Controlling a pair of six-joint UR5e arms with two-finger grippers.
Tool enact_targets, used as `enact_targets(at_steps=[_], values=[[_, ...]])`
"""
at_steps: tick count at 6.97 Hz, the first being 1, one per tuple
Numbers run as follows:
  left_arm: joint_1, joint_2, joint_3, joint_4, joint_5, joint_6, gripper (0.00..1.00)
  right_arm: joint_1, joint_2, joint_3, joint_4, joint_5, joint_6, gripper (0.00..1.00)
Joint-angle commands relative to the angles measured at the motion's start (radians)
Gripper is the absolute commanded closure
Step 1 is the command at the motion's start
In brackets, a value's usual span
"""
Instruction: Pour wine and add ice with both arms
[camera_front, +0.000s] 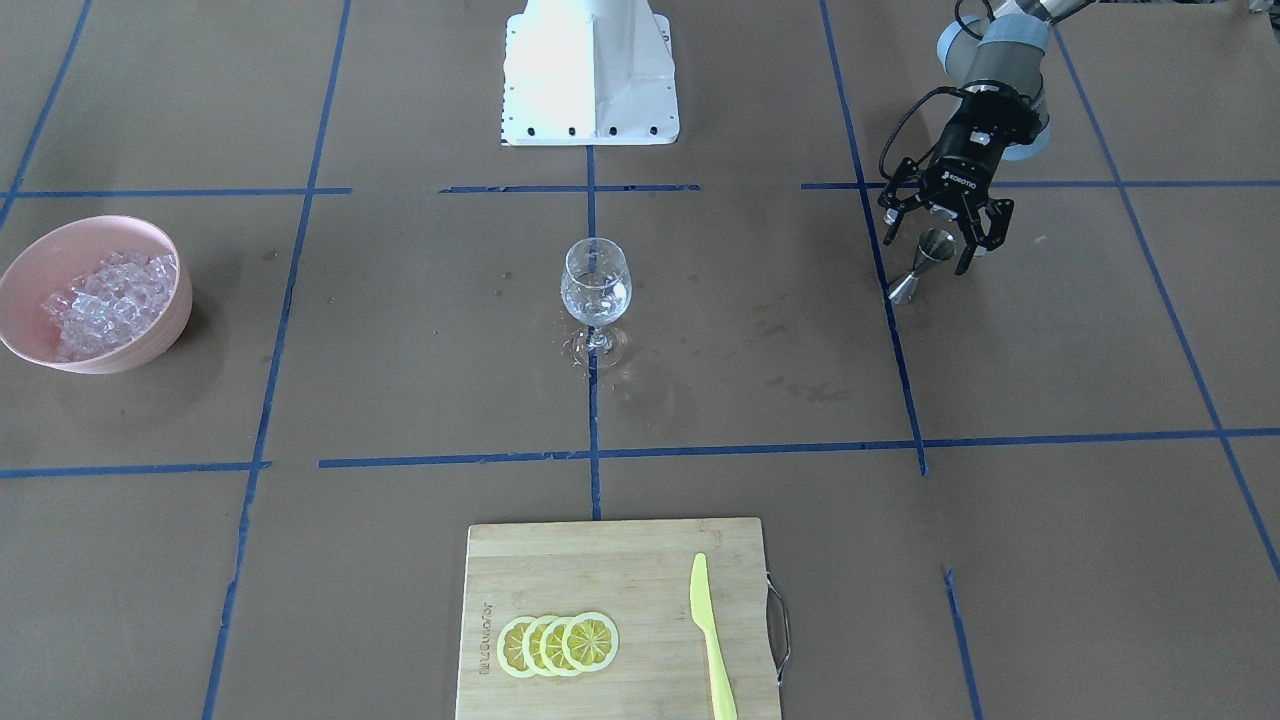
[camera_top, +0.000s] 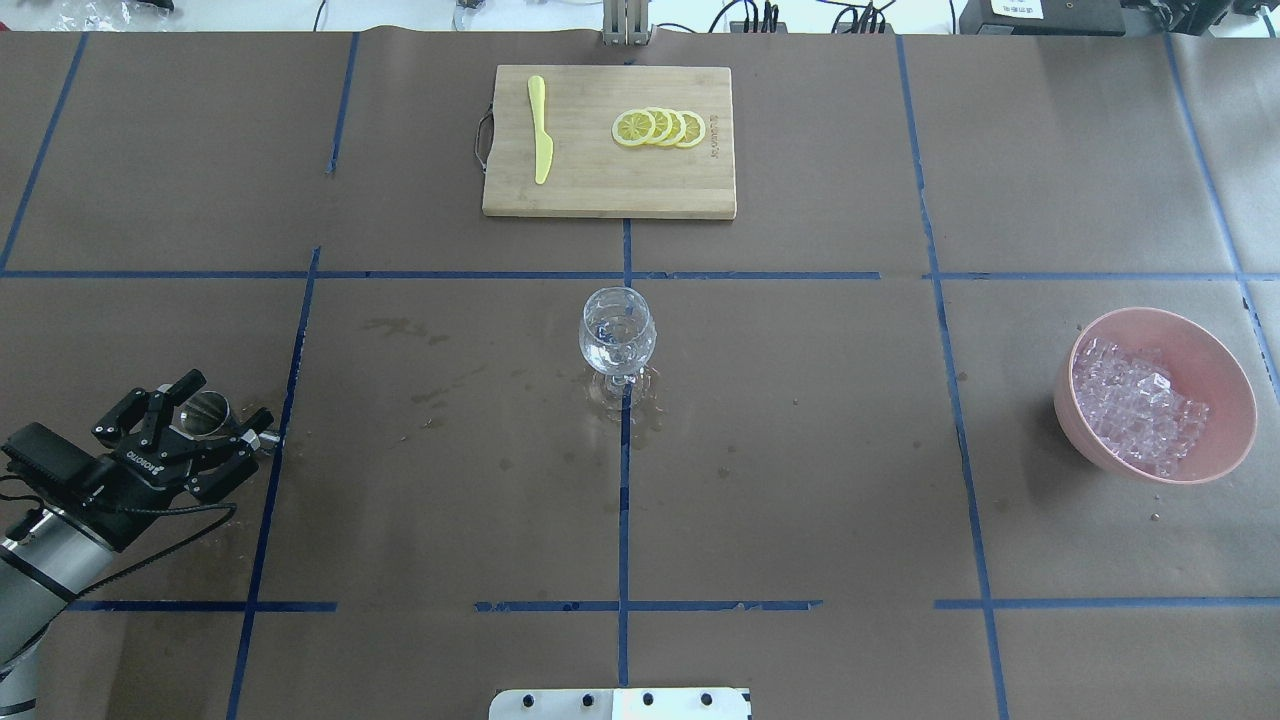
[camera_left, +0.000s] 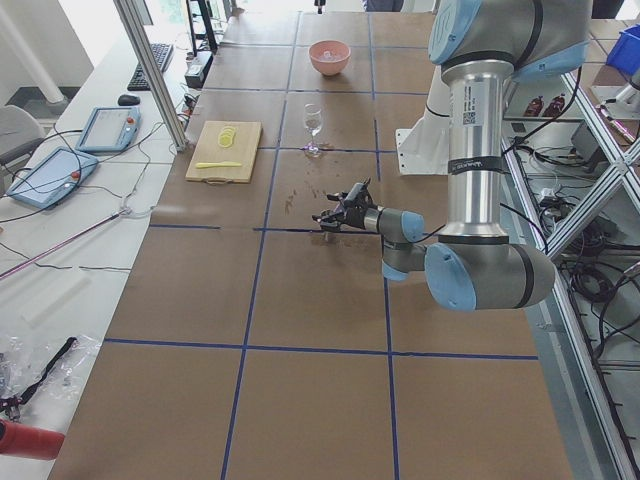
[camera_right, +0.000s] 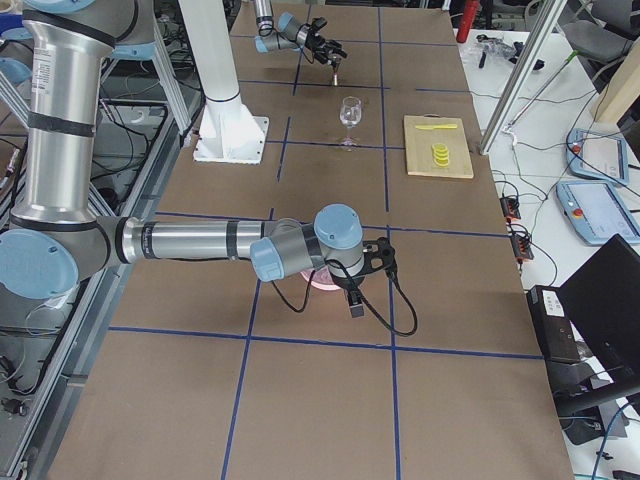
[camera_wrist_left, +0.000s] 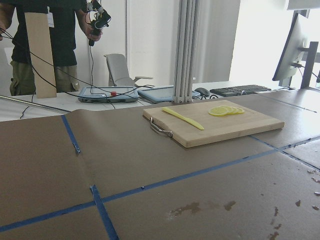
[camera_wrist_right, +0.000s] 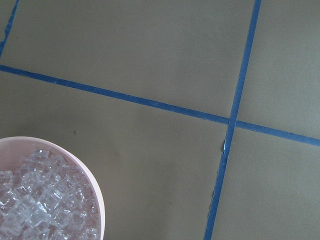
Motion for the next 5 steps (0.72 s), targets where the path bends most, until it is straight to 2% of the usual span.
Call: enact_targets(at_steps=[1, 2, 3, 5], values=[[-0.072, 0.004, -0.031, 0.011, -0.043, 0.057, 0.00, -0.001, 0.005, -0.001, -0.002, 0.000, 0.000, 0.00], [-0.178, 0.007, -0.033, 0.044, -0.188, 0.068, 0.00, 0.001, 0.014, -0.009, -0.002, 0.000, 0.000, 0.00], [-0.325, 0.006, -0.033, 0.134, -0.393, 0.069, 0.00, 0.001, 0.018, -0.010, -0.002, 0.000, 0.000, 0.00], [-0.586, -0.017, -0.050, 0.384, -0.703, 0.069, 0.00, -0.001, 0.020, -0.010, -0.002, 0.000, 0.002, 0.00]])
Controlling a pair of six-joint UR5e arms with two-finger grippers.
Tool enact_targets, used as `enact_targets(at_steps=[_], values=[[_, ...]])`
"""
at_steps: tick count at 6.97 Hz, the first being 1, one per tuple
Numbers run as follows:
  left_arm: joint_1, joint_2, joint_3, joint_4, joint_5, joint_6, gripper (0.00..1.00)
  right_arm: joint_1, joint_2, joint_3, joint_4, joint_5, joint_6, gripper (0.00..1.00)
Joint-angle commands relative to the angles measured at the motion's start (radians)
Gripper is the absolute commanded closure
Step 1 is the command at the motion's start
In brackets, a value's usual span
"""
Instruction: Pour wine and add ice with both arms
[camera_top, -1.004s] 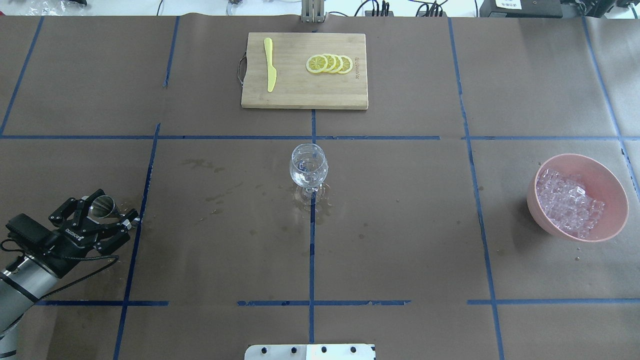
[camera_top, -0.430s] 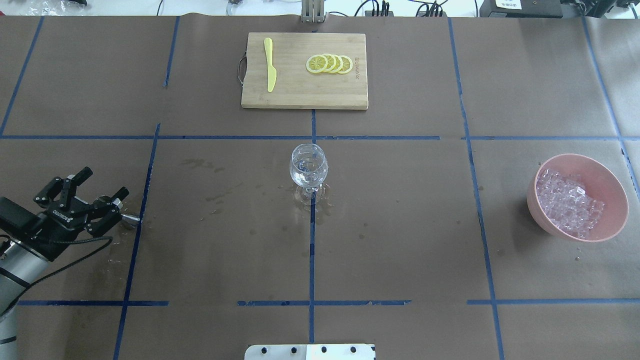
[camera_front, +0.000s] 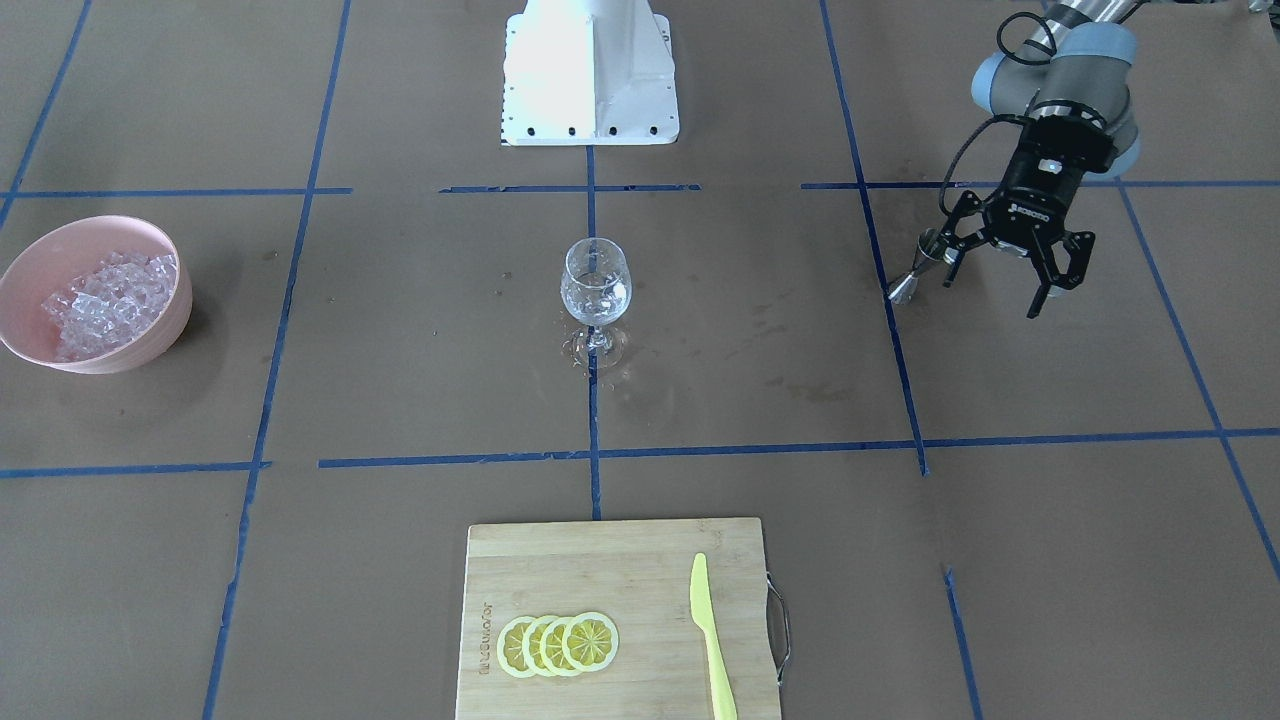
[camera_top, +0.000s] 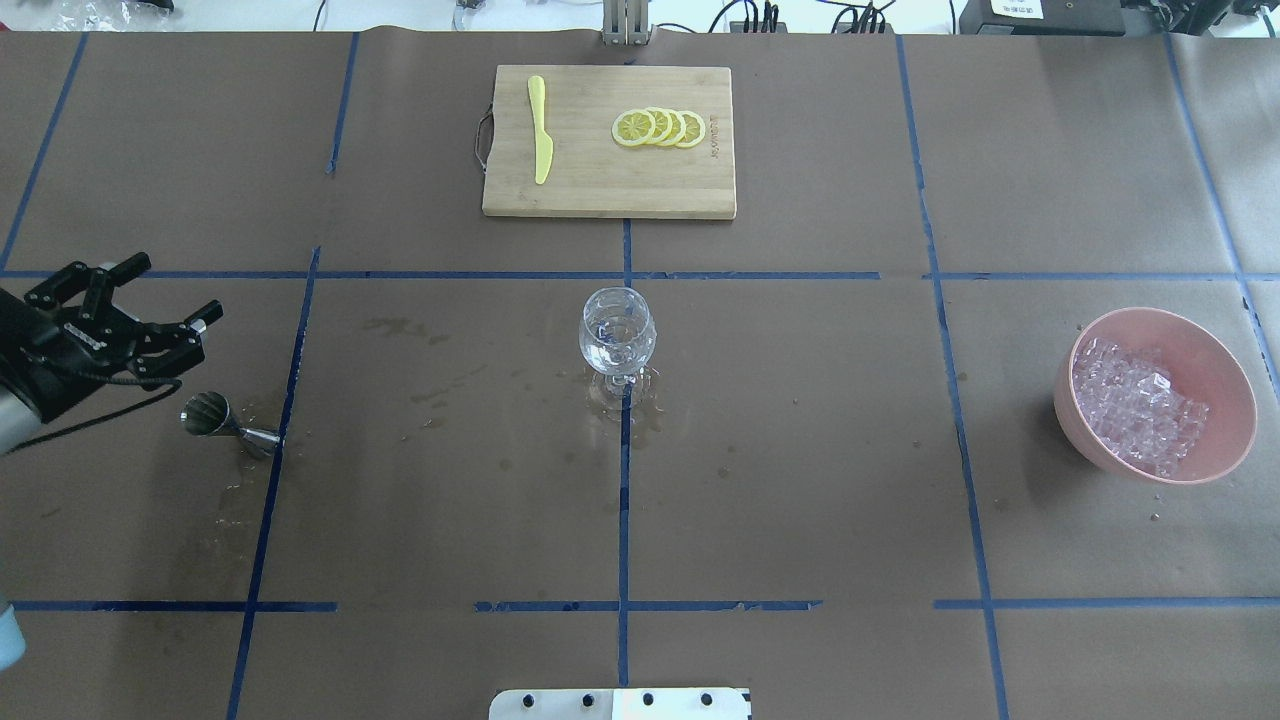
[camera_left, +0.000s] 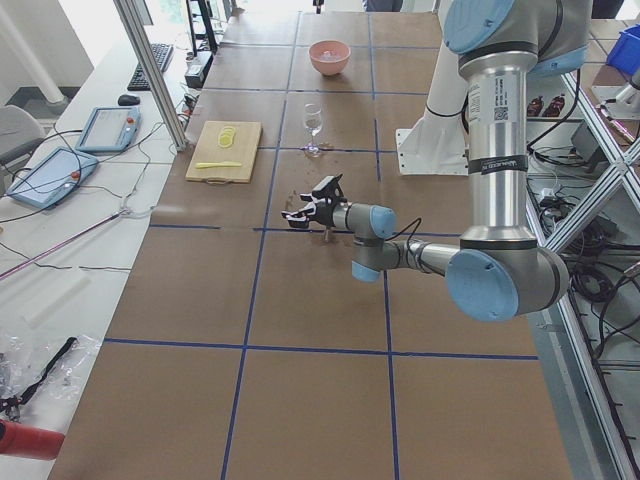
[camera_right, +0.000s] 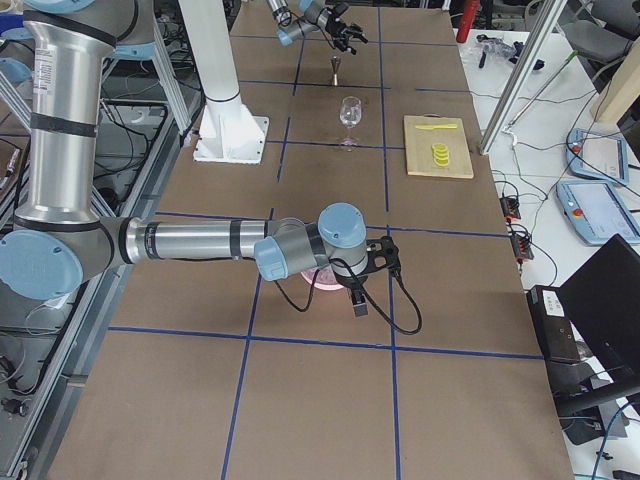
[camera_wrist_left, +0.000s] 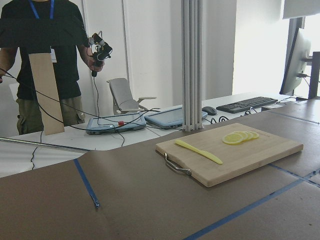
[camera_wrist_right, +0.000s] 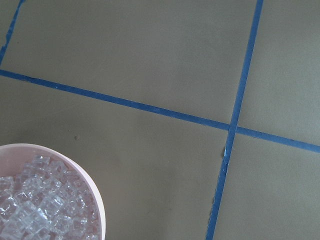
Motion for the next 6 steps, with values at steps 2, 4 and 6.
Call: enact_targets(at_steps=[2, 4, 6], values=[[-0.378, -0.097, -0.070, 0.495, -0.318, 0.216, 0.00, -0.001, 0.002, -0.002, 0.000, 0.000, 0.001, 0.00], [-0.601, -0.135, -0.121, 0.747, -0.555, 0.439, 0.00, -0.001, 0.002, -0.002, 0.000, 0.000, 0.001, 0.00], [-0.754, -0.107, -0.047, 0.785, -0.596, 0.483, 0.00, -0.001, 0.004, -0.001, 0.000, 0.000, 0.001, 0.00]])
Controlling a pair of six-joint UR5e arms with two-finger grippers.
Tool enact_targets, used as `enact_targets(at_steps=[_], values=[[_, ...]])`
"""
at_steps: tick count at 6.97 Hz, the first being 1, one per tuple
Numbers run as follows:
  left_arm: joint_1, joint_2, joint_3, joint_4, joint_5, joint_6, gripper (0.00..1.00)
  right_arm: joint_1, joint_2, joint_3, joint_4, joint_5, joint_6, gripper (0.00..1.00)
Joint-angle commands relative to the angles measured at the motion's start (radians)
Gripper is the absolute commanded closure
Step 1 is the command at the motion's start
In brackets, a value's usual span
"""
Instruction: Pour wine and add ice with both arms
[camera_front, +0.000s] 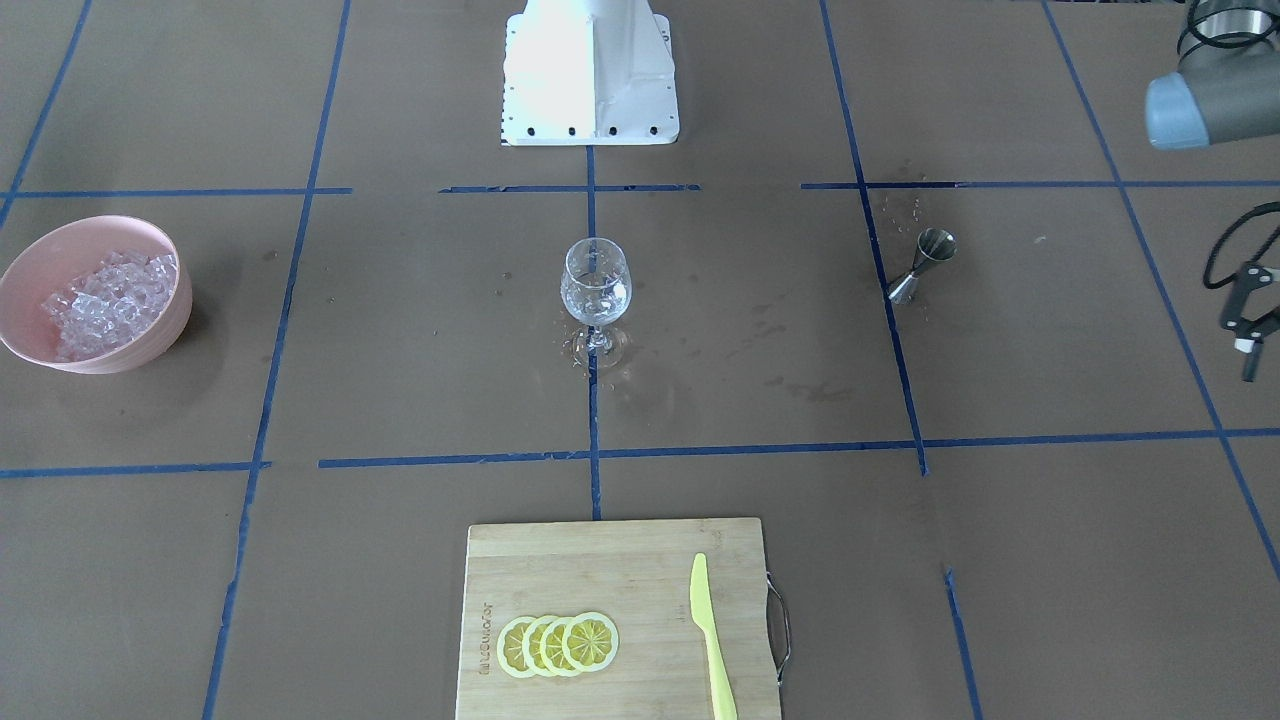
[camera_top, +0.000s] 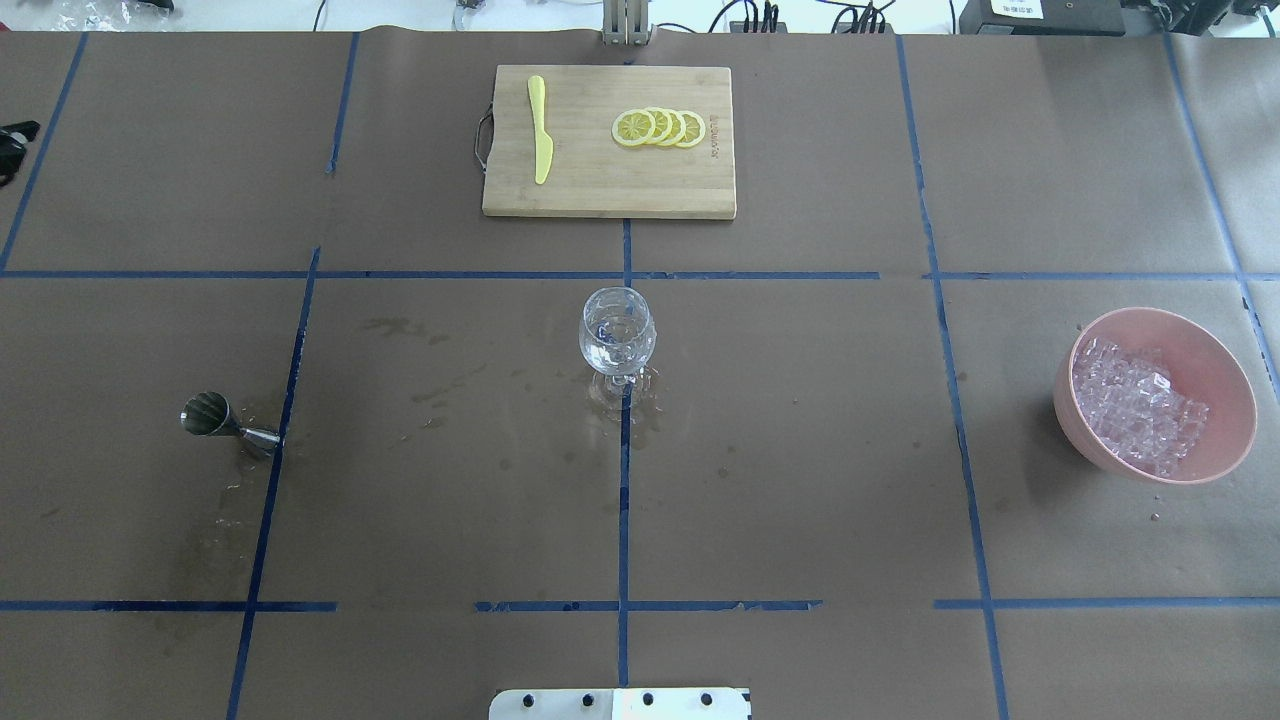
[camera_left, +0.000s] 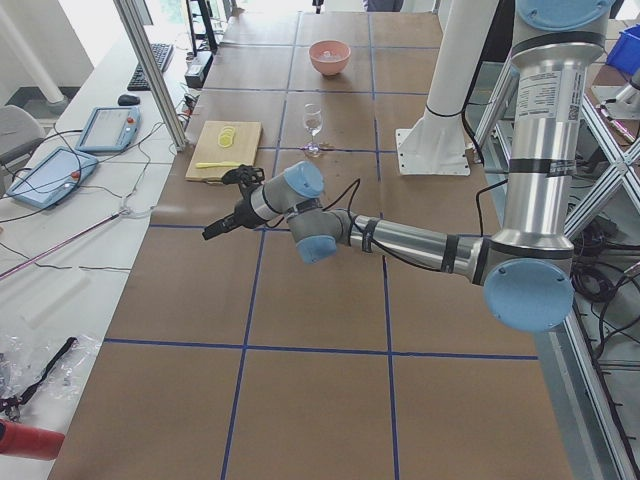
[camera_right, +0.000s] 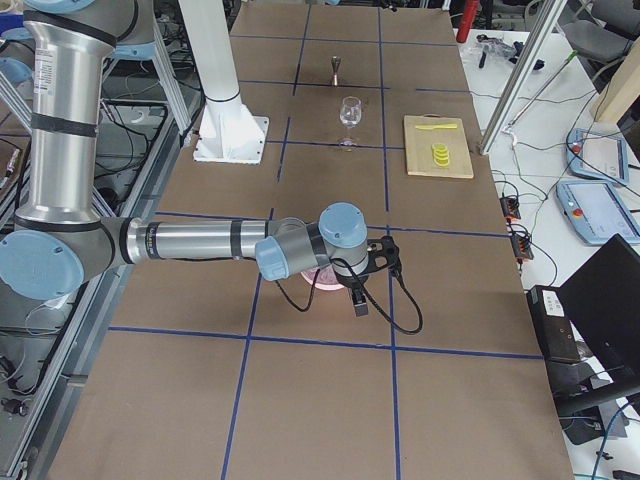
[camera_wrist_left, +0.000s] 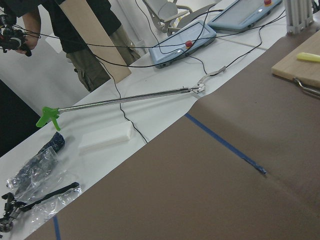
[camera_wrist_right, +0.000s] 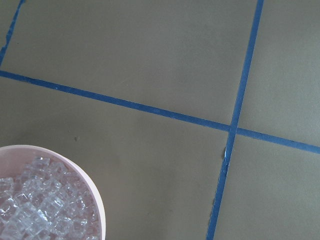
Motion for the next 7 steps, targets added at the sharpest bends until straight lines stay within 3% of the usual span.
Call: enact_targets(at_steps=[1, 2, 5, 6, 7], values=[[-0.148, 0.021, 0.119, 0.049, -0.037, 0.034, 0.00, 0.000, 0.001, 0.001, 0.000, 0.000, 0.000, 0.00], [-0.189, 0.029, 0.170, 0.074, -0.081, 0.036, 0.00, 0.000, 0.001, 0.000, 0.000, 0.000, 0.000, 0.00], [-0.236, 0.052, 0.163, 0.421, -0.434, 0.144, 0.00, 0.000, 0.003, 0.000, 0.000, 0.000, 0.000, 0.00], [-0.245, 0.057, 0.148, 0.548, -0.531, 0.159, 0.00, 0.000, 0.003, 0.000, 0.000, 0.000, 0.000, 0.00], [-0.245, 0.089, 0.075, 0.697, -0.560, 0.159, 0.00, 0.000, 0.003, 0.001, 0.000, 0.000, 0.000, 0.00]])
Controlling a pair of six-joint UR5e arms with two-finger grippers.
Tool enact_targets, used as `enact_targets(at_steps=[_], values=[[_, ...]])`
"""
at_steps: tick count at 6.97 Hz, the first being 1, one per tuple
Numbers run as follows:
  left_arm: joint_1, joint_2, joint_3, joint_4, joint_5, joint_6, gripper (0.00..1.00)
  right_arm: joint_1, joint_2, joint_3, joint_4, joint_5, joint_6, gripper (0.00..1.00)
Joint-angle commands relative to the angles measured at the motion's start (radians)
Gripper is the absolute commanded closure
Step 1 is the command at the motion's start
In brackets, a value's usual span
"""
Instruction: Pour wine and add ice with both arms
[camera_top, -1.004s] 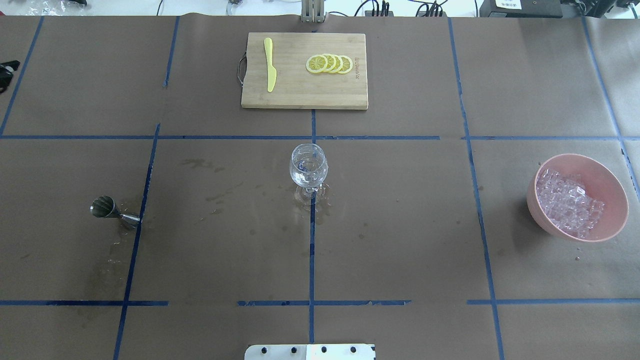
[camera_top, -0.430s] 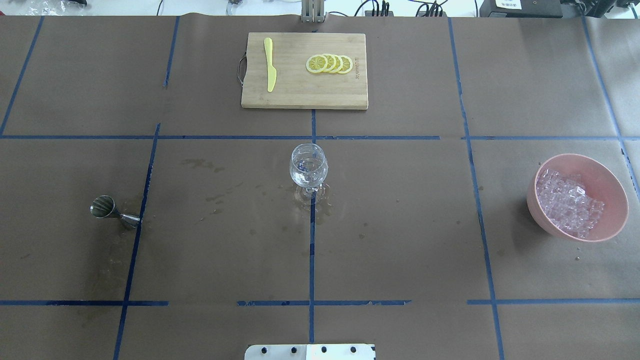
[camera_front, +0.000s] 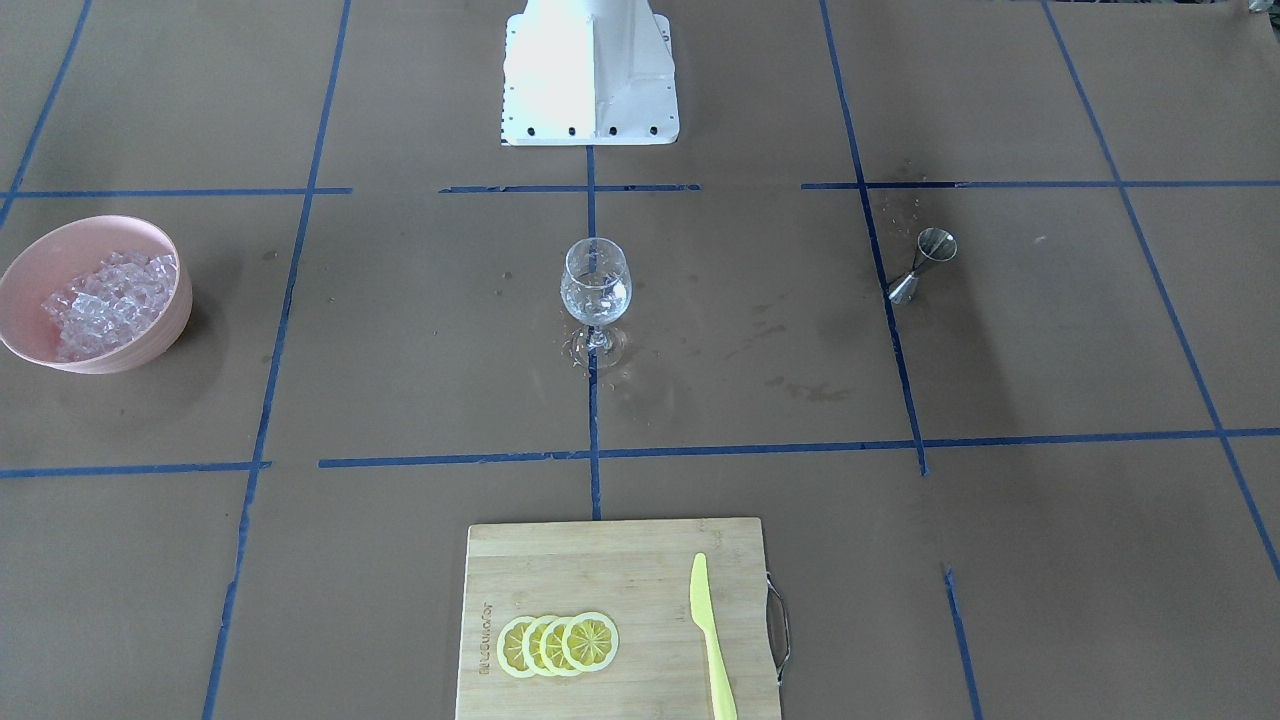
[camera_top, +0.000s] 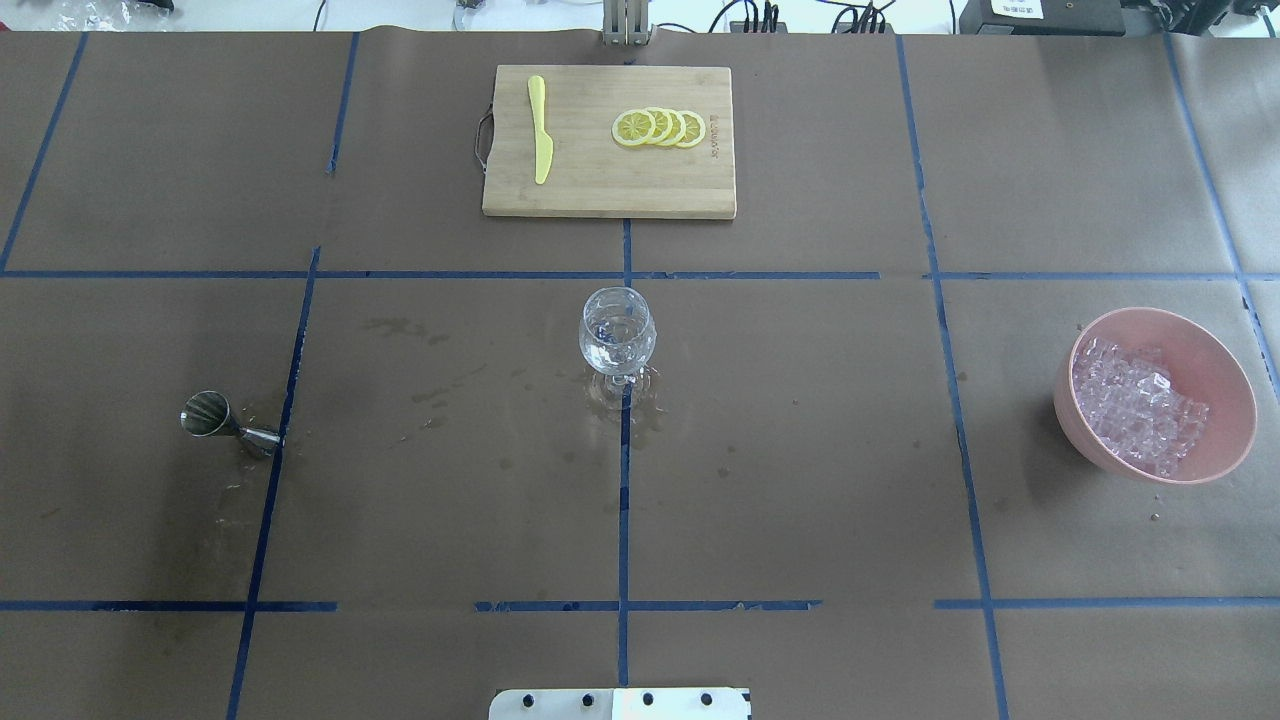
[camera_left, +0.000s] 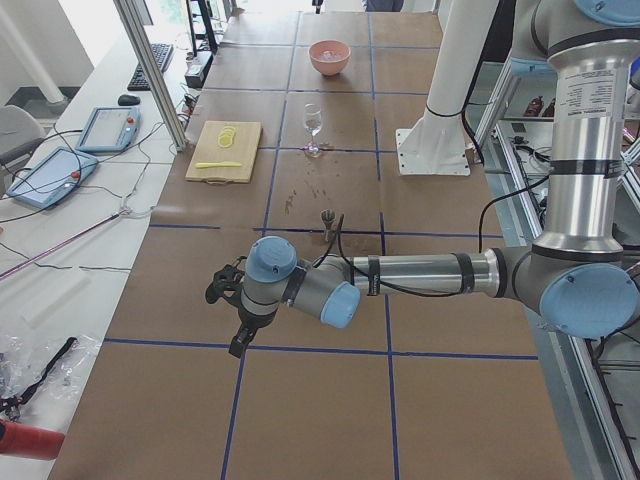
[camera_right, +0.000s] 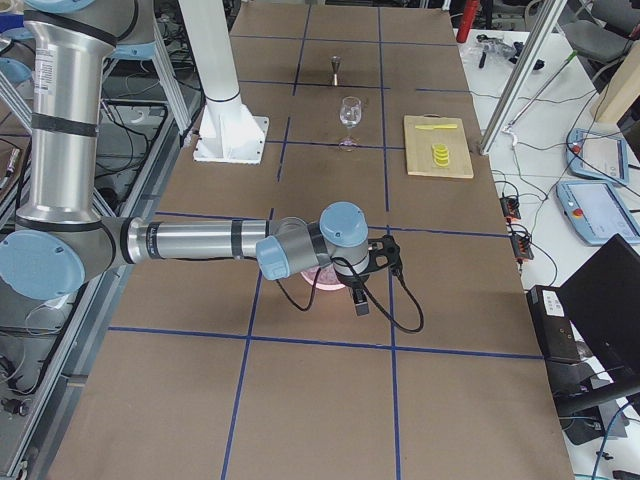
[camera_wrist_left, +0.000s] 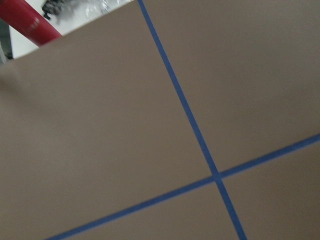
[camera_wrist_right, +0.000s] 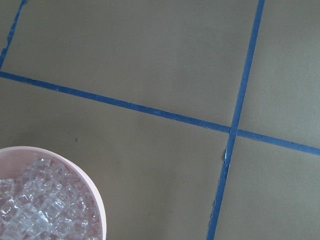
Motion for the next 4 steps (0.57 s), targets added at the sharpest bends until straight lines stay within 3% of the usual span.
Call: enact_targets(at_steps=[1, 2, 4], values=[[-0.007, 0.034, -0.131, 0.317, -0.072, 0.015, 0.00, 0.000, 0.000, 0.003, 0.000, 0.000, 0.000, 0.00], [-0.028, 0.056, -0.182, 0.392, -0.073, 0.020, 0.00, 0.000, 0.000, 0.000, 0.000, 0.000, 0.000, 0.00], [-0.089, 0.114, -0.216, 0.376, -0.073, 0.250, 0.00, 0.000, 0.003, 0.041, 0.003, 0.008, 0.117, 0.00]])
